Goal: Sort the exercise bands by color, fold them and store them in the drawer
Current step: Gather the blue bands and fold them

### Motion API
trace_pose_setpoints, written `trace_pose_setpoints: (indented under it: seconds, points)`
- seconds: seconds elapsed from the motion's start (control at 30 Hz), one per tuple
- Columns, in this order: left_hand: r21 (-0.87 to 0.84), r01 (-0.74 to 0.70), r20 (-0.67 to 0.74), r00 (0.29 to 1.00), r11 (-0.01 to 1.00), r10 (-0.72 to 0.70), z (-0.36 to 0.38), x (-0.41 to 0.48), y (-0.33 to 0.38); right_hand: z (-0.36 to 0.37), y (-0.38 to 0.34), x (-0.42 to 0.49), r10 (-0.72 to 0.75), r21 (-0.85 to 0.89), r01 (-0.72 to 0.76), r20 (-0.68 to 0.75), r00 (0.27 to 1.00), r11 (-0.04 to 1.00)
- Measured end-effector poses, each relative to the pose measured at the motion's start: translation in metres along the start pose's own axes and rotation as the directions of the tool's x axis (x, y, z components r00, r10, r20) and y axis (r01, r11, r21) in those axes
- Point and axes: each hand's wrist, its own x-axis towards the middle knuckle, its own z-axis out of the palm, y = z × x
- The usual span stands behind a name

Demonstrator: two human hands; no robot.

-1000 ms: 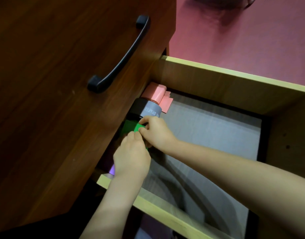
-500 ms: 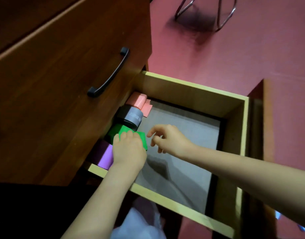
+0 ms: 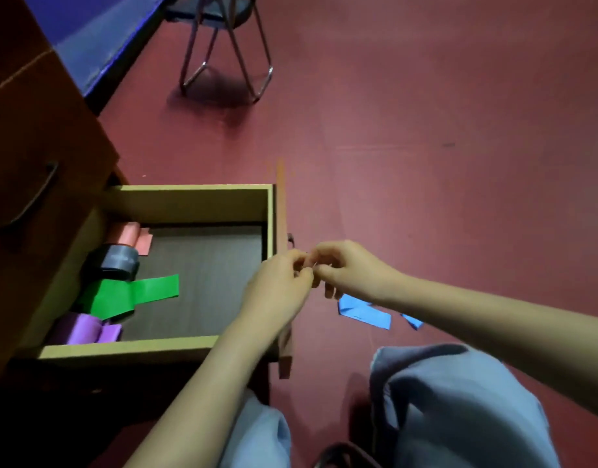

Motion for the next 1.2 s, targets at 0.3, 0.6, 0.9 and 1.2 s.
trace_pose_setpoints:
  seconds: [0.3,0.6,0.9,1.2]
  points:
    - [-0.057,-0.007,0.237,0.971,0.998,0.021,0.092,-0.007,0.052,-0.073,0.101,-0.102,0.256,0.141,-0.231,-0.197,0.946,0.963]
    - [0.021,0.053,0.279,0.959,0.998,-0.056,0.15,0.028,0.086,-0.127,0.189,-0.124,0.366,0.196,-0.333,-0.169,0.915,0.922]
    - [0.127,0.094,0.466,0.873,0.987,-0.143,0.195,0.095,0.105,-0.127,0.268,-0.119,0.526,0.332,-0.455,-0.164,0.835,0.826]
    - [0.264,0.158,0.634,0.715,0.951,-0.295,0.268,0.169,0.03,-0.049,0.38,-0.068,0.691,0.387,-0.613,-0.096,0.716,0.689]
